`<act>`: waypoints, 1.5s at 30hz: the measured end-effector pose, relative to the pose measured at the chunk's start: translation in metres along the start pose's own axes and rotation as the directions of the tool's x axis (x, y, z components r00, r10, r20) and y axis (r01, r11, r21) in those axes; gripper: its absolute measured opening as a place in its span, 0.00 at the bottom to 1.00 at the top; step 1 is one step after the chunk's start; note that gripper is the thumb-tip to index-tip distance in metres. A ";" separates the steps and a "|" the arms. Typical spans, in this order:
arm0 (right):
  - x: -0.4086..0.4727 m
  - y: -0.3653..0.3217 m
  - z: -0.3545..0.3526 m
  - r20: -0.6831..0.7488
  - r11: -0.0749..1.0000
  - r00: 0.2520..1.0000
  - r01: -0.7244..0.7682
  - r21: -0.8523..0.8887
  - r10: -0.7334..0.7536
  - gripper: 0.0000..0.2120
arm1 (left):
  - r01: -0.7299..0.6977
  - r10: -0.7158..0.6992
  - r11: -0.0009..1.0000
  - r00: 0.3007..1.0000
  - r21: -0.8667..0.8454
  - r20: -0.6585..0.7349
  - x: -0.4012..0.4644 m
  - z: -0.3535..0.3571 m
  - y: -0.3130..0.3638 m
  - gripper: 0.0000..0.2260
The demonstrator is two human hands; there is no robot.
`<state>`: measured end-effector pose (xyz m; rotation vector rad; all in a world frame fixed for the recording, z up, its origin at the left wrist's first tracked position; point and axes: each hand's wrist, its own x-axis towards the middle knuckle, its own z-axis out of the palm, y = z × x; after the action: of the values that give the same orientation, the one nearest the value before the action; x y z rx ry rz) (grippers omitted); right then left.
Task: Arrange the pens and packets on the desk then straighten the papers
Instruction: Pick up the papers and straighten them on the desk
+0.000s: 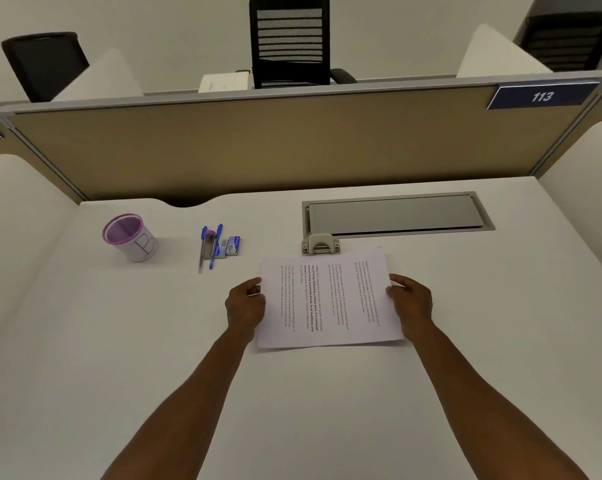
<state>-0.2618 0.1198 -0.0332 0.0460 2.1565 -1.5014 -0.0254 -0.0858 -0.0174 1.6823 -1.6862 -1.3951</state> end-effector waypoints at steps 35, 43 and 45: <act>0.018 0.000 0.008 -0.036 0.999 0.999 -0.033 0.023 0.034 0.14 | -0.051 0.051 0.998 0.999 -0.025 -0.009 0.007 0.007 0.005 0.16; 0.018 -0.005 0.010 -0.032 1.000 0.999 0.000 -0.012 -0.001 0.09 | -0.025 0.025 1.000 1.000 -0.001 -0.012 0.008 0.009 0.005 0.16; 0.020 -0.007 0.012 -0.023 0.999 1.000 0.008 -0.037 -0.009 0.10 | -0.013 0.013 1.000 1.000 0.017 -0.017 0.009 0.010 0.010 0.18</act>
<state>-0.2765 0.1017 -0.0387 0.0411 2.2050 -1.4718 -0.0407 -0.0921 -0.0170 1.6844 -1.7013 -1.3609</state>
